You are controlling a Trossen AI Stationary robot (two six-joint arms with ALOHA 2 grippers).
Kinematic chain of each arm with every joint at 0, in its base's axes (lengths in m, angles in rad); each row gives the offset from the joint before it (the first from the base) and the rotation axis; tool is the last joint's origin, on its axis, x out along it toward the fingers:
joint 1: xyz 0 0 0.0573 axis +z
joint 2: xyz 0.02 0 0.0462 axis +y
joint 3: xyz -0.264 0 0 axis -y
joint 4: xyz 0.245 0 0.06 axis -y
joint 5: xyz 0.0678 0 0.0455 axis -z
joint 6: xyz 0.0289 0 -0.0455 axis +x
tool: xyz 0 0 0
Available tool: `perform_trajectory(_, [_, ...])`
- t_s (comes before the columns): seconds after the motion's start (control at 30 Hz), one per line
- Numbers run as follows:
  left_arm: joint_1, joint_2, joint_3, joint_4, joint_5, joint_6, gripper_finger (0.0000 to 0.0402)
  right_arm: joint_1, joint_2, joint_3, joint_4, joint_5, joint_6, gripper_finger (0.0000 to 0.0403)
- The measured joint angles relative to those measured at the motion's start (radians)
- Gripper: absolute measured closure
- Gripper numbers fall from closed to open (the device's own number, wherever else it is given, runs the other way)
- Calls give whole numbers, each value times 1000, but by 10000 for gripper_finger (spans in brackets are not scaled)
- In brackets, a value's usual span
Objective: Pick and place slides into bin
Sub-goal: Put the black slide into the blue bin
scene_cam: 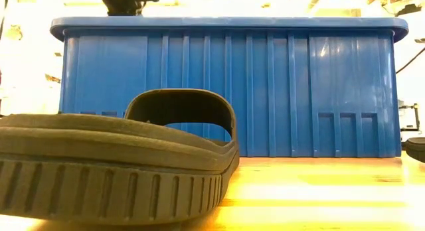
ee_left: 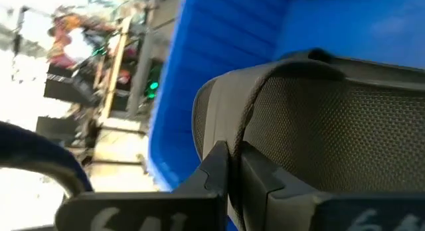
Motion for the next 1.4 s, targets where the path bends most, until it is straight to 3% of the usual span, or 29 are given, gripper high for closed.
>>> perform_trajectory(0.23, [71,-55,-161,185,131,126,401,0,0,0,3,2,15,154])
perform_trajectory(0.57, [162,-58,-258,362,289,266,401,0,0,0,3,2,41,154])
perform_trajectory(1.4, [203,-58,-335,371,460,223,401,0,0,0,0,29,40,154])
